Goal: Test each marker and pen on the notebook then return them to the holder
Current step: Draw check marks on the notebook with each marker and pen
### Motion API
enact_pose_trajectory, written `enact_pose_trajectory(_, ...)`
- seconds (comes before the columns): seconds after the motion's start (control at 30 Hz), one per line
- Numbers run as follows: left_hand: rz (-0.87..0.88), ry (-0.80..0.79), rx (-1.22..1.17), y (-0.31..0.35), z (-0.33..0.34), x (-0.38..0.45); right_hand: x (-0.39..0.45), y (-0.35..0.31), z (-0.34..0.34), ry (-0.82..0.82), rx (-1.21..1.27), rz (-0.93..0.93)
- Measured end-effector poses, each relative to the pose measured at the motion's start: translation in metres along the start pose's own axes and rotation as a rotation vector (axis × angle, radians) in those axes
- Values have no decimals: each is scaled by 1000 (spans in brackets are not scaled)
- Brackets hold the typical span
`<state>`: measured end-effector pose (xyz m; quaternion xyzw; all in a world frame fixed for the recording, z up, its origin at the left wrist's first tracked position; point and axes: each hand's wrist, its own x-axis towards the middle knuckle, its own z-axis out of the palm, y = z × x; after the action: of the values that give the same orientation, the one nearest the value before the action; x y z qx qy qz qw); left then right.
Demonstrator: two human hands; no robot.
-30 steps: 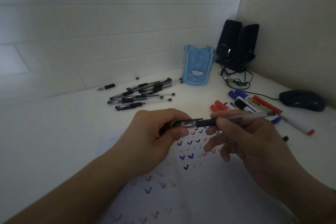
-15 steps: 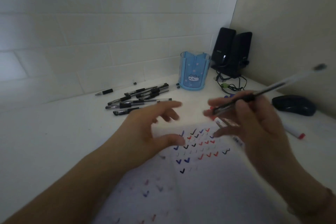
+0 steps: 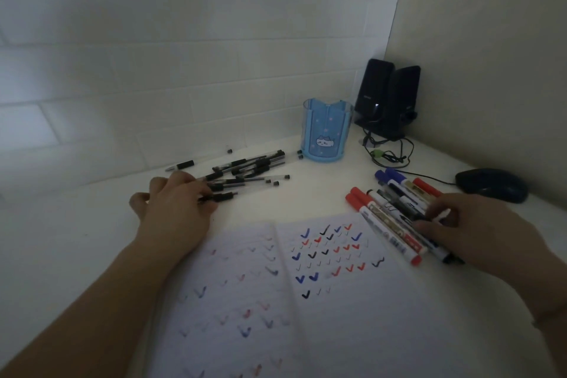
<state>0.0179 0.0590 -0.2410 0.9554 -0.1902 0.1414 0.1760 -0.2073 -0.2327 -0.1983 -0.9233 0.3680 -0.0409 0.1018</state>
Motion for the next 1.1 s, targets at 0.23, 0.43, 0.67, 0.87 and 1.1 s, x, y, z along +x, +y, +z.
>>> enact_pose_trajectory(0.23,218,78,-434,27,-21,-13,-26,-33,-4,185,212,-240)
enact_pose_trajectory(0.43,691,-298,-538,65,-33,-62,-70,-74,9,-17,838,-638)
enact_pose_trajectory(0.67,906,-344,-527,64,-32,-57,-70,-82,30,-1,1009,-643)
enact_pose_trajectory(0.87,910,-357,-639,66,-37,-59,-70,-81,27,-136,1075,-749)
enact_pose_trajectory(1.1,897,-429,-766,70,-36,-63,-71,-74,20,-86,966,-805)
